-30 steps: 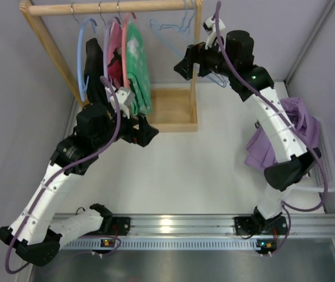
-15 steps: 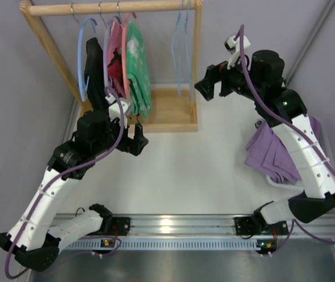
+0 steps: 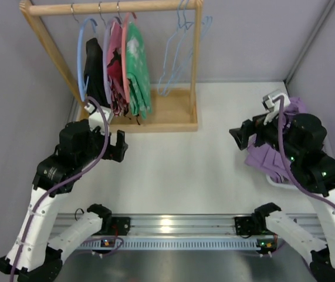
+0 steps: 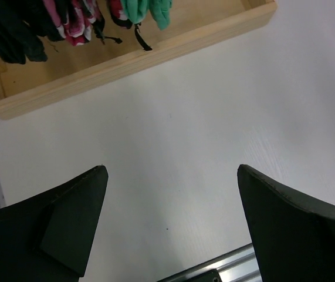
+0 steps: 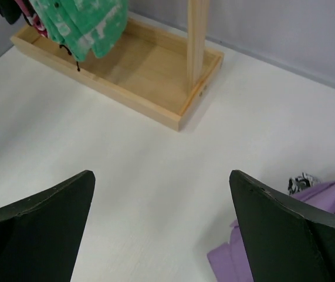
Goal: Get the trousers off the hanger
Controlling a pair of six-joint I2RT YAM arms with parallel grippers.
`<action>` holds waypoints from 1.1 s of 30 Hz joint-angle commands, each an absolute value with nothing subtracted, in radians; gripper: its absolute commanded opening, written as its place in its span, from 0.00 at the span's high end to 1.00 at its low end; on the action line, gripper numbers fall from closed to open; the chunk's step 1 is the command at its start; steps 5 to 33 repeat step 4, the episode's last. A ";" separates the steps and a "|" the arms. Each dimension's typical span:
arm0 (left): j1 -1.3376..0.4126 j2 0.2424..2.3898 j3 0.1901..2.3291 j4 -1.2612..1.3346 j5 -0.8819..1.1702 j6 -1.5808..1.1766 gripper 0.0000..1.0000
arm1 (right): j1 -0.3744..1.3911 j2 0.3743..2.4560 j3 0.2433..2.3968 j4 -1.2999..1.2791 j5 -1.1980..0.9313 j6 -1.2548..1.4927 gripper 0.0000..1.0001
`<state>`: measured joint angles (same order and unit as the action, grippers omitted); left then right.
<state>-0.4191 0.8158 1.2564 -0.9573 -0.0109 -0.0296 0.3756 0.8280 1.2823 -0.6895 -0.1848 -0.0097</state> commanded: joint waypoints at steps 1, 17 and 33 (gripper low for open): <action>-0.339 0.784 1.293 -0.965 -0.032 -0.009 0.02 | 0.318 0.737 1.215 -0.698 -0.164 -0.040 0.01; -0.290 0.761 1.304 -0.963 -0.034 -0.009 0.01 | 0.288 0.686 1.189 -0.703 -0.166 -0.043 0.01; -0.290 0.761 1.304 -0.963 -0.034 -0.009 0.01 | 0.288 0.686 1.189 -0.703 -0.166 -0.043 0.01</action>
